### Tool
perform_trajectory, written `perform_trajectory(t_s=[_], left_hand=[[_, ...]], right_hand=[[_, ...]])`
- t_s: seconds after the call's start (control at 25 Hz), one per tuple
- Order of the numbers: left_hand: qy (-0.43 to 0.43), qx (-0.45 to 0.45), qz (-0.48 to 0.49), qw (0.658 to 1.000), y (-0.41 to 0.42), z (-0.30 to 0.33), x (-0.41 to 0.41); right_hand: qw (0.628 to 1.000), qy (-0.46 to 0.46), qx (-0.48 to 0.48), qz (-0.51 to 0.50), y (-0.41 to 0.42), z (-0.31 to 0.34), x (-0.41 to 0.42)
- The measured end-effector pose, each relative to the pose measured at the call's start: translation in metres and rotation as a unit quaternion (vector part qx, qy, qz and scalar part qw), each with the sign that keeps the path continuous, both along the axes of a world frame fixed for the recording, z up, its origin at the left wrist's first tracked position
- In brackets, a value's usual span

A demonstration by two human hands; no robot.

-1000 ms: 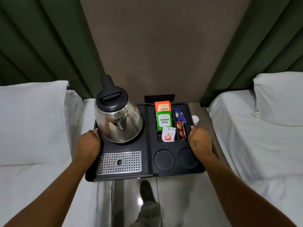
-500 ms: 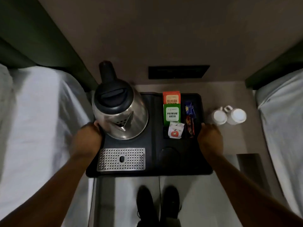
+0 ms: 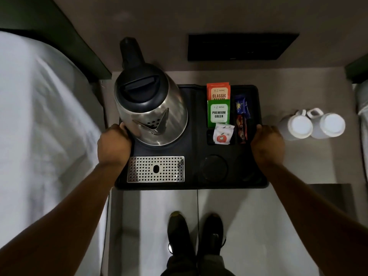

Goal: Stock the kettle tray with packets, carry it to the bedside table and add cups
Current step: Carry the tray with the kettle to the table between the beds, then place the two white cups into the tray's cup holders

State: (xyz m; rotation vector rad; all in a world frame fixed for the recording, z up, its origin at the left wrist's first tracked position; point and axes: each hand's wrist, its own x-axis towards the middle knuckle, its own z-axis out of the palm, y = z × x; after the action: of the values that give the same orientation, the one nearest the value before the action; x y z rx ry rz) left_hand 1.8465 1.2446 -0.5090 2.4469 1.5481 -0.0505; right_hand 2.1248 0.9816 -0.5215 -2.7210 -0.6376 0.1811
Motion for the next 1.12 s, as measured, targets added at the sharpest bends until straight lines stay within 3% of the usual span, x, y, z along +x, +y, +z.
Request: perform_trajectory(t_s=[0.2, 0.4, 0.48, 0.56, 0.6, 0.68, 0.76, 0.84, 0.92, 1.04, 1.12], left_hand=[[0.047, 0.003, 0.0, 0.999, 0.003, -0.011, 0.004], [-0.035, -0.023, 0.059, 0.997, 0.001, -0.01, 0.004], [-0.065, 0.027, 0.147, 0.987, -0.012, -0.011, -0.008], [-0.082, 0.095, 0.194, 0.973, -0.062, -0.003, -0.022], [-0.096, 0.084, 0.167, 0.978, -0.103, 0.006, -0.019], [-0.109, -0.045, 0.039, 0.992, -0.186, 0.013, 0.018], [-0.143, -0.144, -0.091, 0.975, -0.253, 0.024, 0.088], [-0.166, -0.122, -0.162, 0.965, -0.281, 0.03, 0.18], [-0.126, -0.078, -0.233, 0.961, -0.279, 0.031, 0.263], [-0.042, -0.078, -0.27, 0.959, -0.266, 0.018, 0.326], [-0.025, -0.08, -0.283, 0.955, -0.263, 0.004, 0.338]], right_hand=[[1.0, 0.007, -0.009, -0.023, 0.007, -0.014, 0.009], [0.998, 0.059, 0.026, -0.02, 0.005, -0.006, 0.011], [0.993, 0.107, 0.037, -0.021, -0.005, 0.008, 0.014], [0.993, 0.09, 0.067, -0.035, -0.029, 0.029, 0.018], [0.994, 0.054, 0.075, -0.05, -0.047, 0.042, 0.024], [0.994, -0.006, 0.058, -0.098, -0.085, 0.063, 0.046], [0.989, -0.007, 0.015, -0.144, -0.113, 0.072, 0.076], [0.989, 0.007, -0.036, -0.142, -0.125, 0.068, 0.104], [0.991, 0.031, -0.085, -0.103, -0.128, 0.055, 0.127], [0.985, 0.124, -0.094, -0.076, -0.121, 0.026, 0.149], [0.985, 0.136, -0.071, -0.075, -0.115, 0.01, 0.157]])
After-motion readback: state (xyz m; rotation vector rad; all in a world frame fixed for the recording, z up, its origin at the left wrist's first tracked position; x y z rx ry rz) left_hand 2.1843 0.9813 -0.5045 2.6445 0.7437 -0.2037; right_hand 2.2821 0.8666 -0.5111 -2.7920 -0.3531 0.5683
